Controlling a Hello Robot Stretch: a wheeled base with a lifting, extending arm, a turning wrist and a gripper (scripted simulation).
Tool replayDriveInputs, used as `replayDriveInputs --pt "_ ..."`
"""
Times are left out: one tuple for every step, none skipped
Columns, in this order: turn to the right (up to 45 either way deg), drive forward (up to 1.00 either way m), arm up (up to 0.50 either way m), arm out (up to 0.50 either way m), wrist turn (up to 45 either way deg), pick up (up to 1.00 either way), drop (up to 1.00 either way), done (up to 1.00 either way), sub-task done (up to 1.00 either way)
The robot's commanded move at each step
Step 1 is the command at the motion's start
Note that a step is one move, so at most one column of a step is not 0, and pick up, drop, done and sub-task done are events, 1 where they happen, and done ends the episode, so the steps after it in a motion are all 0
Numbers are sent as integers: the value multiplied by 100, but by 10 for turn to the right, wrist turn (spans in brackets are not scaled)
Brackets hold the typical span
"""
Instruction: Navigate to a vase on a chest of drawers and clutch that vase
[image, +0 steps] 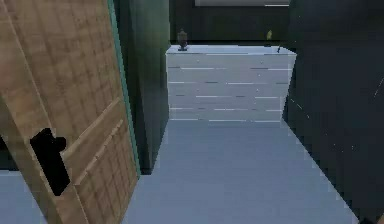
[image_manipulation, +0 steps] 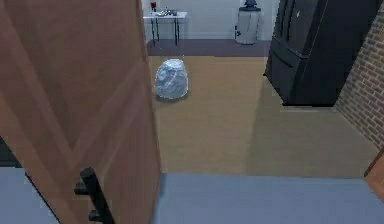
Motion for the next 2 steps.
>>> replayDriveInputs --pt "30 0 0 0 0 0 0 0 0" --pt "0 50 0 0 0 0 0 0 0"
